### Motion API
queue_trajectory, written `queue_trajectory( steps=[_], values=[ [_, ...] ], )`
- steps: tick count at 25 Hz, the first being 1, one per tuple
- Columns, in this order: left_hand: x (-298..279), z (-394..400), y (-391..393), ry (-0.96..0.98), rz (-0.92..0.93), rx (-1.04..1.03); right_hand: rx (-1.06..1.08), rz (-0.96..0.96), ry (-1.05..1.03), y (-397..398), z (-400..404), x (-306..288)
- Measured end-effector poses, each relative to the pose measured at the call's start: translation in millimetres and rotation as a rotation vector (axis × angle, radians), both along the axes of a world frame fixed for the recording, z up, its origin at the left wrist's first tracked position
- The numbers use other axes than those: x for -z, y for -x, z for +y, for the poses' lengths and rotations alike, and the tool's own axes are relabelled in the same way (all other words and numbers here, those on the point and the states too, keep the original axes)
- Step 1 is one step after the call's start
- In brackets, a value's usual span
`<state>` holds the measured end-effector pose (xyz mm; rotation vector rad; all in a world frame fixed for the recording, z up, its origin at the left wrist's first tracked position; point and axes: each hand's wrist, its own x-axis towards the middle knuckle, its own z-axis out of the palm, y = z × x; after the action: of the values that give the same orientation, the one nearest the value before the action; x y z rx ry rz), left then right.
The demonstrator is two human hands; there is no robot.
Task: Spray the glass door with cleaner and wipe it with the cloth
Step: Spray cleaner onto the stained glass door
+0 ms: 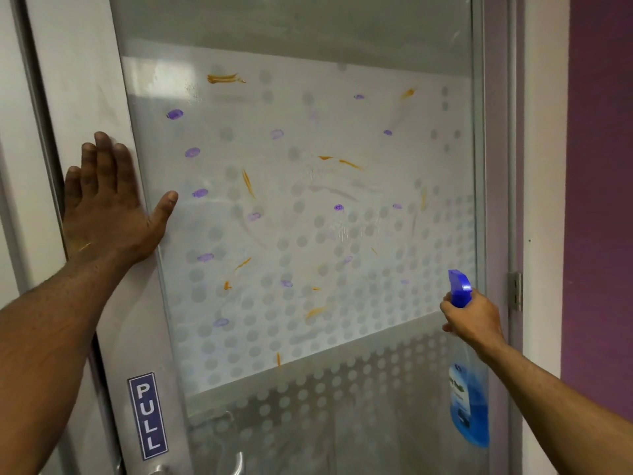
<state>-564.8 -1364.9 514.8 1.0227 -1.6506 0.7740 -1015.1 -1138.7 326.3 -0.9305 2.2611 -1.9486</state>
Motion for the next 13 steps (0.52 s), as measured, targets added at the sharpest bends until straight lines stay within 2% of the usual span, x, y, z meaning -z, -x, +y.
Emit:
queue_trajectory(
  steps=[7, 10, 13],
  values=[
    [13, 22, -7, -0.157, -0.070, 0.008, -0.125, 0.112, 0.009, -73, 13, 14],
    [63, 44, 2, -0.152, -0.019, 0.103, -0.207, 0.136, 0.070, -115, 18, 12],
    [150, 77, 16, -0.227, -0.006, 0.208, -0.306, 0.158, 0.099, -163, 22, 14]
  ],
)
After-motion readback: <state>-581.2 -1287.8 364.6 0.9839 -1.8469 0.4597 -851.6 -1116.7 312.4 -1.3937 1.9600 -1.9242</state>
